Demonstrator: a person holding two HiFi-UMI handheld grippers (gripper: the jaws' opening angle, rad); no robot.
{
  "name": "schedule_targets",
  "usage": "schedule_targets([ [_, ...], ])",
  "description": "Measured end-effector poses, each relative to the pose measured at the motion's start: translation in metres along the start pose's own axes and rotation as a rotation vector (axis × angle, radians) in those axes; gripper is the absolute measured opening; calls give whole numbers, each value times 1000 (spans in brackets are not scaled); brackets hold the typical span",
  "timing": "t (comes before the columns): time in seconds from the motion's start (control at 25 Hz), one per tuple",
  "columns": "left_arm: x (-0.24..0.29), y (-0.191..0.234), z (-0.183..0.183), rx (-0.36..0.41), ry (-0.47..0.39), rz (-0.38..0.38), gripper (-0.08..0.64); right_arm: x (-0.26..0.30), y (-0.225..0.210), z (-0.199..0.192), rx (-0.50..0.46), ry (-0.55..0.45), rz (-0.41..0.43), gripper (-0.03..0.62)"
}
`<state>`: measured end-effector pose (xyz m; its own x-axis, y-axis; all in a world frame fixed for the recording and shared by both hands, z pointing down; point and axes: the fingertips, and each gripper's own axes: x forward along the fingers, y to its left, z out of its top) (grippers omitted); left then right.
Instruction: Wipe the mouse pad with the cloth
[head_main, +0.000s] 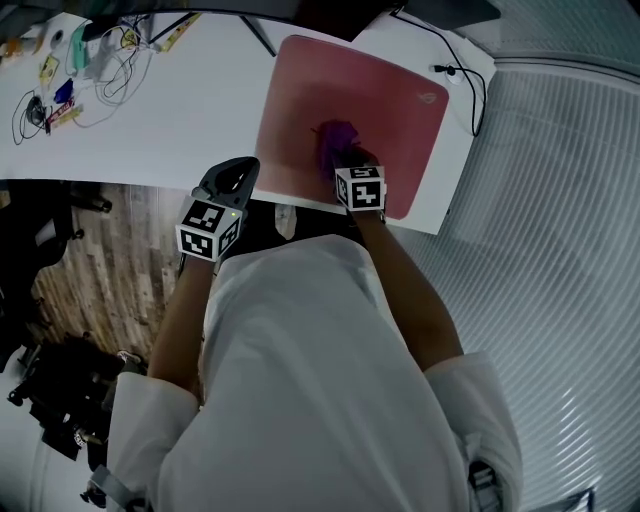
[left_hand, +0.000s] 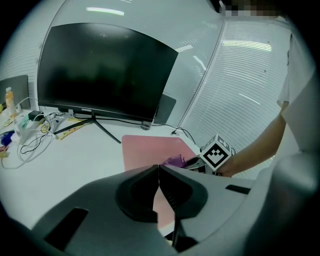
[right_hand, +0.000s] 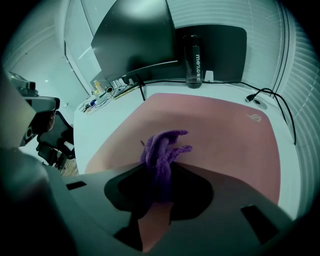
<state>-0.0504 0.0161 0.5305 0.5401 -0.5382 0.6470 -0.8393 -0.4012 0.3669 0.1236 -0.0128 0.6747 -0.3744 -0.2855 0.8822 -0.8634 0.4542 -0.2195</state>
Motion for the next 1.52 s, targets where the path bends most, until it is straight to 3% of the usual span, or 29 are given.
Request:
schedule_targets([
  [1.52, 112, -138, 4, 109, 110, -189, 18, -91, -186, -88, 180, -41, -187, 133],
])
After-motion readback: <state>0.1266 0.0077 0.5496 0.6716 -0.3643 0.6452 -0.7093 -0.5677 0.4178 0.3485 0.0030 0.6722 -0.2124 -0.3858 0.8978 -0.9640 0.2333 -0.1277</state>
